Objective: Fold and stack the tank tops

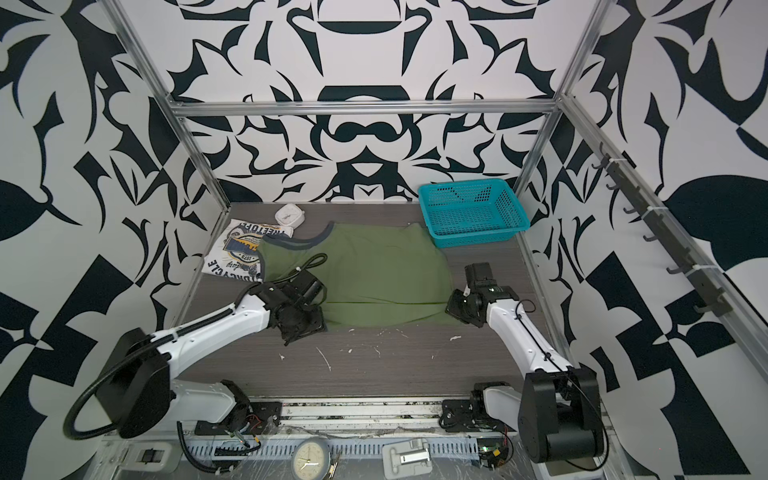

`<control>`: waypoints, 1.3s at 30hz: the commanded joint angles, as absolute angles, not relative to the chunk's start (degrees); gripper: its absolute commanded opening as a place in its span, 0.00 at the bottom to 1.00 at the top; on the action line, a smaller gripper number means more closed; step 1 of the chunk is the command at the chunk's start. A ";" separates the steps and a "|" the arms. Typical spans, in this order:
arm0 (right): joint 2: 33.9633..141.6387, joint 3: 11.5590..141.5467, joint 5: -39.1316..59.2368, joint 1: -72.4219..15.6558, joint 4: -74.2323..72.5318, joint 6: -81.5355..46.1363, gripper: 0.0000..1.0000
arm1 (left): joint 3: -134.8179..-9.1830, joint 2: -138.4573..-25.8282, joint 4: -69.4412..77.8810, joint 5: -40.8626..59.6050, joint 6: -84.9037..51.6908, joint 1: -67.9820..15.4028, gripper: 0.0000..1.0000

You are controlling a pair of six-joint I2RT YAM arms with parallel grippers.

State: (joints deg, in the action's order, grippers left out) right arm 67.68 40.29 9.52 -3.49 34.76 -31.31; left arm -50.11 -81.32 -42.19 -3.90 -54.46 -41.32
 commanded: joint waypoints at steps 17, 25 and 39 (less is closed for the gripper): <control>65.52 39.81 8.72 -3.51 34.97 -31.30 0.00 | -54.14 -92.65 -40.98 -6.60 -54.83 -42.87 0.17; 65.05 40.81 7.92 -3.51 37.14 -31.14 0.00 | -51.62 -88.24 -45.47 -8.84 -55.23 -42.89 0.00; 58.36 36.39 3.88 -18.90 50.05 -40.92 0.01 | -36.90 -60.75 -60.73 -10.12 -71.95 -45.09 0.00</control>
